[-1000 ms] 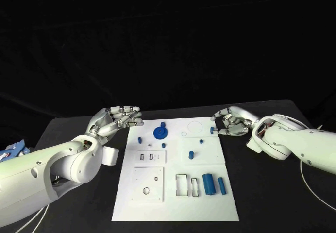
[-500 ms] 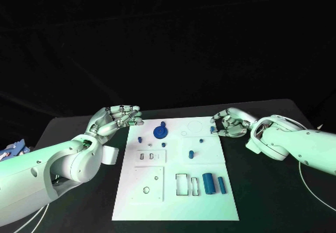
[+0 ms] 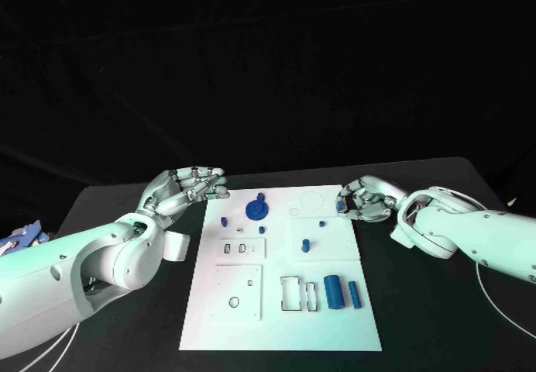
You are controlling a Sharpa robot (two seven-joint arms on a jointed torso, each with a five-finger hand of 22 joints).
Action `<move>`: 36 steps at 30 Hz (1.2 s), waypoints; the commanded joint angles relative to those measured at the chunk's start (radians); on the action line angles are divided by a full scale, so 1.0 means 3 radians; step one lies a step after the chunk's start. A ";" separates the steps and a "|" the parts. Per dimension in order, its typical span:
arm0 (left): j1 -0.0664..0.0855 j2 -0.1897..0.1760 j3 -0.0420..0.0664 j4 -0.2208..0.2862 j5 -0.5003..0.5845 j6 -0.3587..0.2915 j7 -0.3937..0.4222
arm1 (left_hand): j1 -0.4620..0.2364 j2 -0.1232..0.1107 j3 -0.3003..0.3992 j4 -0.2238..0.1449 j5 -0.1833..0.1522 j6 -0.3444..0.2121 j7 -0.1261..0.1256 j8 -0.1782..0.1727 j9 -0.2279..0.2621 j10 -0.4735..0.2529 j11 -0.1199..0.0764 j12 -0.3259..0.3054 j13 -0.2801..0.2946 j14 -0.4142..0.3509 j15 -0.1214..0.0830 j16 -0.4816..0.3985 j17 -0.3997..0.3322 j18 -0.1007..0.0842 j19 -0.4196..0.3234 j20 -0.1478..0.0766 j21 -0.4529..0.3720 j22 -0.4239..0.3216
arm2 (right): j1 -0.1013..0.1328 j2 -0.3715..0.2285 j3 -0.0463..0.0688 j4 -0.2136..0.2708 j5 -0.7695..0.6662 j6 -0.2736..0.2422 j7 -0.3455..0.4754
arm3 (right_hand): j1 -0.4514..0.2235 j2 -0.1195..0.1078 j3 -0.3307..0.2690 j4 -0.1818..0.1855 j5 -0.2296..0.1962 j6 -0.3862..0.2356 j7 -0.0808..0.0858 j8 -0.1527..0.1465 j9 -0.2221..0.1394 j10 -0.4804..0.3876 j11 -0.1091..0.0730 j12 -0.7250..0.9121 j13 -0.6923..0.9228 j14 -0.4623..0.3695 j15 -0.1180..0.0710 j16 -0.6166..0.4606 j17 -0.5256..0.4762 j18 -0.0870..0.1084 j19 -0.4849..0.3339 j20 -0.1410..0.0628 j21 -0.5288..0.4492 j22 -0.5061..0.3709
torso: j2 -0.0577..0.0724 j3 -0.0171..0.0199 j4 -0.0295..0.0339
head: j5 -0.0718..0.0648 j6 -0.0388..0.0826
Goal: Assemble the parts on the task board
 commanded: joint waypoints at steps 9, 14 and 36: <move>0.0002 -0.0001 0.0002 0.0001 0.0009 0.0062 0.0016 | -0.0016 -0.0016 0.0011 -0.0003 -0.0019 -0.0009 0.0060 -0.0010 0.0000 0.0018 0.0003 -0.0014 0.0004 0.0005 0.0010 -0.0018 0.0004 0.0043 0.0018 0.0012 -0.0003 -0.0004 | -0.0019 0.0012 0.0000 -0.0018 -0.0067 -0.0013 -0.0035 | 0.0013 0.0053 0.0017 -0.0004 -0.0020 0.0045 -0.0002 0.0036 0.0012 0.0024 -0.0028 0.0021 0.0014 0.0261 -0.0037 0.0021 0.0486 -0.0022 0.0017 -0.0023 0.0024 0.0353 | -0.0002 0.0001 -0.0003 | 0.0007 -0.0007; 0.0002 -0.0001 0.0002 -0.0001 0.0009 0.0062 0.0015 | -0.0016 -0.0016 0.0011 -0.0003 -0.0019 -0.0009 0.0060 -0.0010 0.0000 0.0018 0.0003 -0.0014 0.0004 0.0005 0.0010 -0.0018 0.0004 0.0043 0.0018 0.0012 -0.0003 -0.0004 | -0.0022 0.0018 0.0000 -0.0025 -0.0020 -0.0133 -0.0013 | 0.0052 0.0191 0.0113 -0.0002 -0.0144 0.0129 -0.0047 0.0110 0.0047 0.0087 -0.0070 0.0061 0.0056 0.0265 -0.0073 0.0023 0.0495 -0.0033 0.0051 -0.0055 0.0056 0.0395 | -0.0003 0.0002 -0.0001 | 0.0004 -0.0006; 0.0002 -0.0003 0.0002 -0.0023 0.0009 0.0067 0.0008 | -0.0025 -0.0018 0.0019 -0.0012 -0.0019 -0.0008 0.0061 -0.0011 0.0001 0.0024 0.0003 -0.0022 0.0003 0.0006 0.0010 -0.0024 0.0012 0.0043 0.0019 0.0012 -0.0004 -0.0007 | -0.0024 0.0019 0.0001 0.0160 0.0156 -0.0674 -0.0059 | 0.0048 0.0399 0.0357 -0.0062 -0.0119 0.0181 -0.0128 0.0310 0.0171 0.0221 -0.0147 0.0139 0.0161 0.0274 -0.0147 0.0029 0.0522 -0.0061 0.0125 -0.0135 0.0131 0.0497 | -0.0005 -0.0004 -0.0006 | 0.0012 -0.0012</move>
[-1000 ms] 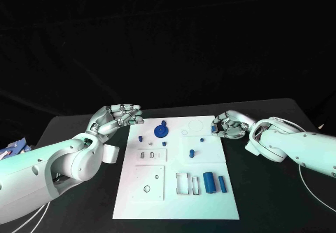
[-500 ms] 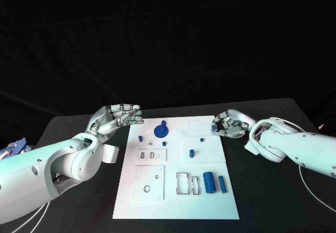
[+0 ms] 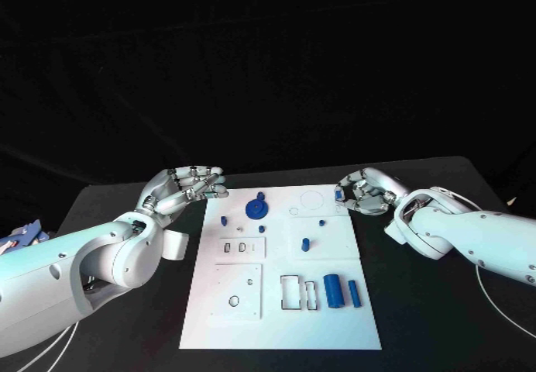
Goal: Assemble the parts on the task board
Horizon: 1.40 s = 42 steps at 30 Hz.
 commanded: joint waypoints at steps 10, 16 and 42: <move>0.0003 0.0013 0.0002 -0.0040 0.0008 0.0071 0.0006 | -0.0029 -0.0018 0.0015 -0.0008 -0.0019 -0.0009 0.0061 -0.0013 0.0001 0.0026 0.0004 -0.0027 0.0004 0.0006 0.0010 -0.0015 0.0007 0.0044 0.0020 0.0012 -0.0005 -0.0005 | 0.0032 0.0105 0.0002 0.0527 -0.0211 -0.0300 -0.0649 | -0.0024 0.0081 0.0066 -0.0008 -0.0060 -0.0024 -0.0023 0.0109 0.0131 0.0003 0.0025 -0.0025 -0.0015 0.0265 -0.0012 0.0016 0.0525 -0.0065 0.0065 -0.0024 0.0023 0.0512 | -0.0007 -0.0014 -0.0013 | 0.0042 0.0013; 0.0003 0.0039 0.0001 -0.0069 0.0008 0.0082 0.0002 | -0.0029 -0.0018 0.0015 -0.0008 -0.0019 -0.0009 0.0061 -0.0013 0.0001 0.0026 0.0004 -0.0027 0.0004 0.0006 0.0010 -0.0015 0.0007 0.0044 0.0020 0.0012 -0.0005 -0.0005 | 0.0045 0.0303 0.0003 0.0752 -0.0377 -0.0261 -0.0874 | -0.0026 0.0079 0.0066 -0.0009 -0.0062 -0.0025 -0.0022 0.0109 0.0132 0.0001 0.0025 -0.0027 -0.0017 0.0263 -0.0012 0.0013 0.0517 -0.0065 0.0064 -0.0024 0.0021 0.0510 | -0.0001 -0.0017 0.0000 | 0.0064 0.0002; 0.0004 0.0072 0.0002 -0.0120 0.0008 0.0079 0.0008 | -0.0031 -0.0015 0.0023 -0.0014 -0.0019 -0.0003 0.0057 -0.0011 0.0002 0.0034 0.0001 -0.0030 0.0005 0.0007 0.0009 -0.0019 0.0012 0.0044 0.0020 0.0012 -0.0006 -0.0008 | -0.0087 0.1139 -0.0077 0.0602 -0.1094 0.0253 -0.1324 | -0.0053 0.0050 0.0065 -0.0019 -0.0068 -0.0044 -0.0015 0.0105 0.0131 0.0017 0.0031 -0.0010 0.0005 0.0267 -0.0008 0.0019 0.0535 -0.0071 0.0079 -0.0021 0.0038 0.0530 | 0.0000 -0.0010 0.0004 | 0.0161 -0.0051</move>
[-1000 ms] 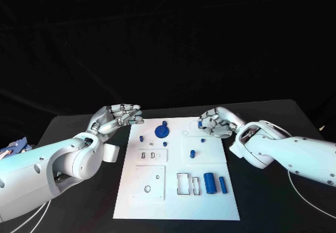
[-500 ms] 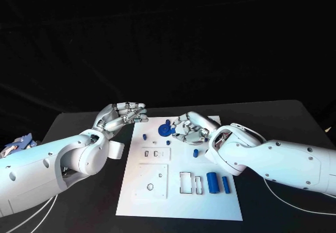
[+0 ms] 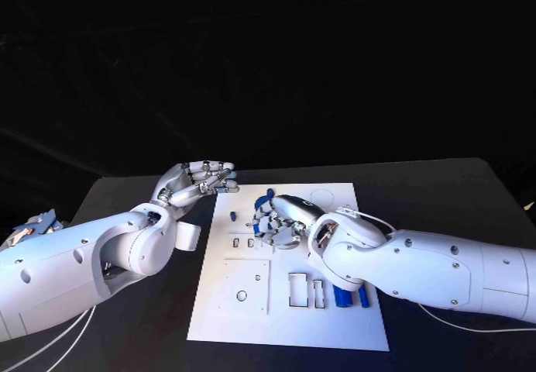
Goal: Assemble the parts on the task board
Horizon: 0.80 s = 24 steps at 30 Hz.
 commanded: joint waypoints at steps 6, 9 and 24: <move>0.0003 0.0002 0.0002 -0.0003 0.0007 0.0057 0.0023 | -0.0018 -0.0001 0.0015 -0.0007 -0.0019 -0.0003 0.0057 -0.0011 0.0002 0.0034 0.0001 -0.0016 0.0005 0.0006 0.0009 -0.0020 0.0007 0.0043 0.0020 0.0012 -0.0006 -0.0005 | -0.0089 0.0101 -0.0008 -0.0080 -0.0331 0.0261 -0.0192 | -0.0027 -0.0010 0.0001 -0.0011 0.0010 0.0021 -0.0006 0.0107 0.0137 0.0005 0.0020 0.0003 0.0003 0.0266 -0.0007 0.0017 0.0530 -0.0034 0.0079 -0.0021 0.0018 0.0532 | -0.0004 0.0000 0.0002 | 0.0021 -0.0032; 0.0003 0.0002 0.0002 -0.0003 0.0007 0.0059 0.0022 | -0.0018 -0.0001 0.0015 -0.0007 -0.0019 -0.0003 0.0057 -0.0011 0.0002 0.0034 0.0001 -0.0016 0.0005 0.0006 0.0009 -0.0020 0.0007 0.0043 0.0020 0.0012 -0.0006 -0.0005 | -0.0116 0.0117 -0.0010 -0.0089 -0.0355 0.0289 -0.0203 | -0.0027 -0.0010 0.0001 -0.0011 0.0010 0.0021 -0.0006 0.0107 0.0137 0.0005 0.0020 0.0003 0.0003 0.0266 -0.0007 0.0017 0.0530 -0.0034 0.0079 -0.0021 0.0018 0.0532 | -0.0006 -0.0002 0.0001 | 0.0026 -0.0039; 0.0003 0.0001 0.0002 -0.0011 0.0007 0.0068 0.0015 | -0.0024 -0.0005 0.0016 -0.0009 -0.0021 -0.0004 0.0057 -0.0012 0.0002 0.0035 0.0001 -0.0019 0.0005 0.0004 0.0010 -0.0024 0.0009 0.0043 0.0019 0.0013 -0.0007 -0.0007 | -0.0155 0.0097 -0.0012 -0.0103 -0.0524 0.0274 -0.0278 | -0.0046 -0.0021 -0.0003 -0.0009 0.0007 0.0028 -0.0007 0.0112 0.0138 0.0008 0.0020 0.0006 0.0007 0.0266 -0.0006 0.0017 0.0528 -0.0034 0.0080 -0.0019 0.0018 0.0533 | -0.0008 0.0002 0.0003 | 0.0029 -0.0048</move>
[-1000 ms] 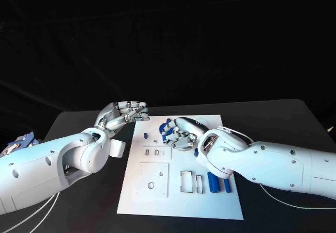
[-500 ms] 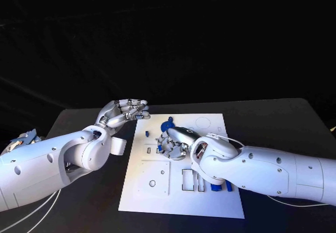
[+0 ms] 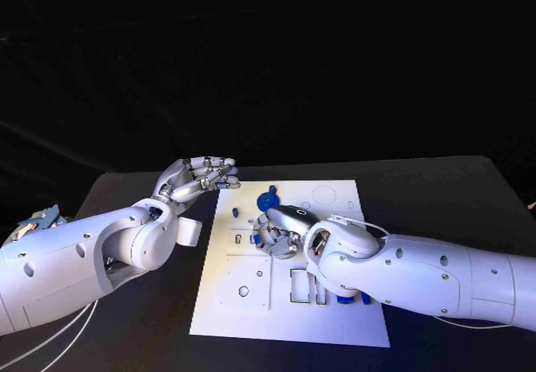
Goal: Assemble the parts on the task board
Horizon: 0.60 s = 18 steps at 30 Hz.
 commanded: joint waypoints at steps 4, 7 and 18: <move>0.0003 0.0006 0.0002 -0.0004 0.0007 0.0067 0.0013 | -0.0024 -0.0005 0.0016 -0.0009 -0.0021 -0.0004 0.0057 -0.0012 0.0002 0.0023 -0.0011 -0.0019 0.0005 0.0004 0.0010 -0.0011 0.0003 0.0043 0.0019 0.0013 -0.0007 -0.0003 | -0.0018 -0.0017 -0.0008 -0.0015 -0.0176 0.0020 -0.0106 | -0.0028 -0.0001 -0.0003 -0.0008 0.0022 0.0029 -0.0011 0.0112 0.0138 0.0011 0.0020 0.0009 0.0008 0.0266 -0.0006 0.0017 0.0528 -0.0036 0.0084 -0.0019 0.0022 0.0536 | 0.0000 0.0002 -0.0002 | -0.0004 0.0004; 0.0003 0.0008 0.0002 -0.0006 0.0007 0.0070 0.0012 | -0.0024 -0.0005 0.0016 -0.0009 -0.0021 -0.0004 0.0057 -0.0012 0.0002 0.0023 -0.0011 -0.0019 0.0005 0.0004 0.0010 -0.0011 0.0003 0.0043 0.0019 0.0013 -0.0007 -0.0003 | -0.0021 -0.0015 -0.0008 -0.0016 -0.0189 -0.0006 -0.0119 | -0.0030 -0.0002 -0.0003 -0.0009 0.0023 0.0030 -0.0011 0.0113 0.0138 0.0013 0.0020 0.0011 0.0010 0.0267 -0.0006 0.0018 0.0529 -0.0036 0.0083 -0.0019 0.0021 0.0535 | 0.0002 -0.0001 -0.0004 | -0.0005 0.0007; 0.0003 0.0012 0.0002 -0.0008 0.0007 0.0079 0.0005 | -0.0024 -0.0005 0.0016 -0.0009 -0.0021 -0.0004 0.0057 -0.0012 0.0002 0.0023 -0.0011 -0.0019 0.0005 0.0004 0.0010 -0.0011 0.0003 0.0043 0.0019 0.0013 -0.0007 -0.0003 | -0.0030 0.0000 -0.0008 -0.0035 -0.0224 -0.0058 -0.0176 | -0.0053 -0.0020 -0.0008 -0.0005 0.0026 0.0031 -0.0012 0.0113 0.0136 0.0013 0.0020 0.0010 0.0009 0.0265 -0.0006 0.0015 0.0521 -0.0035 0.0082 -0.0018 0.0020 0.0534 | 0.0004 -0.0006 0.0001 | -0.0020 0.0012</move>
